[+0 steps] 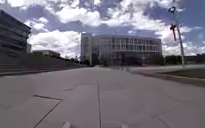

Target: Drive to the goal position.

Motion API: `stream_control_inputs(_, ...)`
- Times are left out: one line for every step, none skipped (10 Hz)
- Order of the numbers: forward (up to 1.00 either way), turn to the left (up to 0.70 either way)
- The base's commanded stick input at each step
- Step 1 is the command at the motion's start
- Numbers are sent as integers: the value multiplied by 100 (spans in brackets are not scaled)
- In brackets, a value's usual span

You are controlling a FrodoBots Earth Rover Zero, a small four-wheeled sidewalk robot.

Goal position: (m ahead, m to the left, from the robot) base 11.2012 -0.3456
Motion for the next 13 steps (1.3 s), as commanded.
stream_control_inputs(70, 0)
stream_control_inputs(70, 0)
stream_control_inputs(70, 0)
stream_control_inputs(70, 0)
stream_control_inputs(70, 0)
stream_control_inputs(70, 0)
stream_control_inputs(70, 0)
stream_control_inputs(70, 0)
stream_control_inputs(70, 0)
stream_control_inputs(70, 0)
stream_control_inputs(70, 0)
stream_control_inputs(70, 0)
stream_control_inputs(70, 0)
